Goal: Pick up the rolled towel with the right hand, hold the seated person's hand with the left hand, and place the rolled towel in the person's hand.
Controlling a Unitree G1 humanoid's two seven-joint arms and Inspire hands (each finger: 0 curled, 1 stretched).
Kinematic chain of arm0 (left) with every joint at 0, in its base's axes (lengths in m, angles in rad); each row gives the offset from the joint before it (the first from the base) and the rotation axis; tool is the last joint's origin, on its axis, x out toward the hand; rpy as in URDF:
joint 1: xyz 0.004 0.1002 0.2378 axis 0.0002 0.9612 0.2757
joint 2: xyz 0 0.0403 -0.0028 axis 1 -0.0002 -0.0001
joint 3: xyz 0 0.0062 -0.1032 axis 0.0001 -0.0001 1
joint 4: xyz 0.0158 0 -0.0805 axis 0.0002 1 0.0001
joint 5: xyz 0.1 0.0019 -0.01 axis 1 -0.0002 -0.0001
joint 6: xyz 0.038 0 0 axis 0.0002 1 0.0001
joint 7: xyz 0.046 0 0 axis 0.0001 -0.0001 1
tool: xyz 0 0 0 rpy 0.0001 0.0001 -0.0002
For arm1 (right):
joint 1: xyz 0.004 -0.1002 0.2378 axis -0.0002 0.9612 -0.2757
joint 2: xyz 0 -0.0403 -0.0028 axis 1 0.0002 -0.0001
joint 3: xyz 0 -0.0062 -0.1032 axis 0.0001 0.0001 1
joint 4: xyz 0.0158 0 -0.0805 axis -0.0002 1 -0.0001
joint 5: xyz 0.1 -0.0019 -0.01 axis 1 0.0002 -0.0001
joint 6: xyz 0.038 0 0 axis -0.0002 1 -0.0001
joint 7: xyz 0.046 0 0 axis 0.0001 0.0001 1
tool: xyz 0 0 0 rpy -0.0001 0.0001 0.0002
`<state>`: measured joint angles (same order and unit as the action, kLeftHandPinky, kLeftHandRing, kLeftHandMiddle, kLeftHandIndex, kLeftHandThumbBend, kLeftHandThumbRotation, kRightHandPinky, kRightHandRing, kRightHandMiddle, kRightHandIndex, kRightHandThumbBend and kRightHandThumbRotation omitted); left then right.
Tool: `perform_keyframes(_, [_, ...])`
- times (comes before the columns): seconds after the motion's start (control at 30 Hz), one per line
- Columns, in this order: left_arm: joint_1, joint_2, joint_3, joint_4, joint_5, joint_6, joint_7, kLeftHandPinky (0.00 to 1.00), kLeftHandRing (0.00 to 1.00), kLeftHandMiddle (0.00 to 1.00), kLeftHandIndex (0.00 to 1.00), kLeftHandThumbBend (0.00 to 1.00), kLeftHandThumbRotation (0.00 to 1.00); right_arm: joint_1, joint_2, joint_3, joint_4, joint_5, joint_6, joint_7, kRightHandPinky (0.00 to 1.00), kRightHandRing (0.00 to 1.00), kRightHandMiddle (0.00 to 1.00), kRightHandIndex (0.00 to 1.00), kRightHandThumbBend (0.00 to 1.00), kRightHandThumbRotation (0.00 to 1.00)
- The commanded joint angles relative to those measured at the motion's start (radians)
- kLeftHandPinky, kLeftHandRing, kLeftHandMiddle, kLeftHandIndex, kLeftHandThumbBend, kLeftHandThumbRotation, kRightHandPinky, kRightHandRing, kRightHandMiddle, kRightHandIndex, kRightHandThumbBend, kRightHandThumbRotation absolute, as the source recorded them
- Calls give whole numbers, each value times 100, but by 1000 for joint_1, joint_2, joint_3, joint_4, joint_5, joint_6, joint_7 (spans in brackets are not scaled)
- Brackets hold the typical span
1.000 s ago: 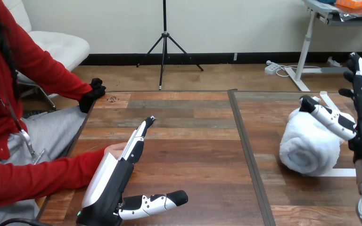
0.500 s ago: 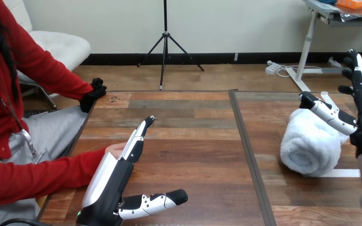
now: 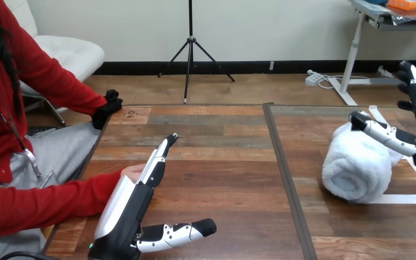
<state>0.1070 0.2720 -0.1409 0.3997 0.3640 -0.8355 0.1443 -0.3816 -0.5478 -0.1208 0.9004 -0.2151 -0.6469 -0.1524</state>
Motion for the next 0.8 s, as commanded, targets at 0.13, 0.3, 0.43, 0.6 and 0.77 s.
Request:
perform_keyframes(0.13, [-42, -6, 13, -25, 1, -10, 9, 97, 100, 100, 100, 100, 60, -89, -84, 0, 11, 7, 11, 72, 87, 94, 95, 97, 100, 53])
perform_keyframes(0.3, [-41, -6, 13, -25, 2, -10, 8, 97, 100, 100, 100, 100, 61, -97, -117, 10, 27, -16, -2, 85, 87, 94, 95, 97, 100, 49])
perform_keyframes(0.43, [-42, -7, 12, -21, 2, -12, 10, 97, 100, 100, 100, 100, 61, -102, -142, 18, 35, -36, -3, 93, 86, 94, 95, 96, 100, 48])
perform_keyframes(0.6, [-40, -6, 13, -23, 10, -10, 14, 96, 100, 100, 100, 100, 62, -117, -166, 19, 72, -38, -27, 118, 86, 94, 95, 95, 100, 47])
perform_keyframes(0.77, [-43, -8, 11, -18, 4, -15, 11, 96, 100, 100, 100, 100, 62, -133, -189, 29, 104, -54, -42, 123, 86, 94, 94, 95, 100, 46])
